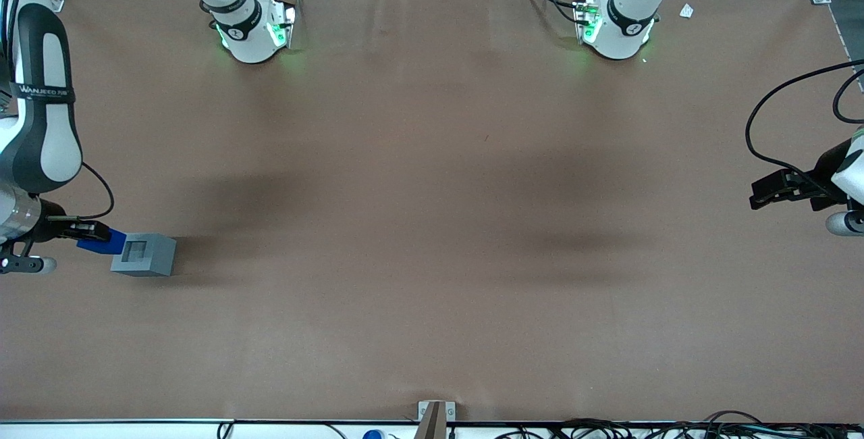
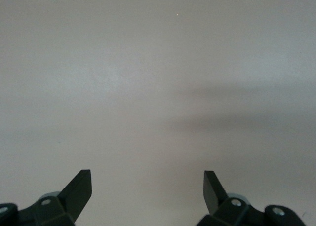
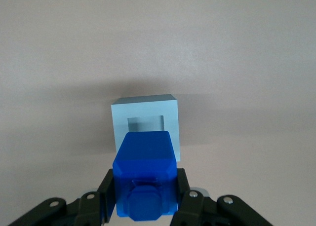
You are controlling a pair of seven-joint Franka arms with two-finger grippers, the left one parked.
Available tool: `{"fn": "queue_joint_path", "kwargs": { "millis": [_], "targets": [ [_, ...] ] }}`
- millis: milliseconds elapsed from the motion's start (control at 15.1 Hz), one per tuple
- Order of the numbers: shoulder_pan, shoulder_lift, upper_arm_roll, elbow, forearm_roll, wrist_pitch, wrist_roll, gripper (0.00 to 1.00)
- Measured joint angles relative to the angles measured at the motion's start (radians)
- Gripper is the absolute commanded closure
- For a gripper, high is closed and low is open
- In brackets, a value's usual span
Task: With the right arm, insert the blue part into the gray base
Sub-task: 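Carry the blue part over the gray base's opening, then lower the blue part down into the gray base's opening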
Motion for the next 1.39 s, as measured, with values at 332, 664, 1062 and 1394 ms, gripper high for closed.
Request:
{"fn": "queue_joint_path", "kwargs": {
  "millis": [332,664,1062,1394],
  "targets": [
    [-0.001,0.021,0.000,0.000,0.000,0.028,0.000,0.95],
    [-0.001,0.049,0.003,0.000,0.009,0.056,0.000,0.95],
    [-0.001,0.064,0.005,0.000,0.015,0.068,0.000,0.94],
    [-0.001,0.078,0.005,0.000,0.015,0.070,0.000,0.94]
  ]
}}
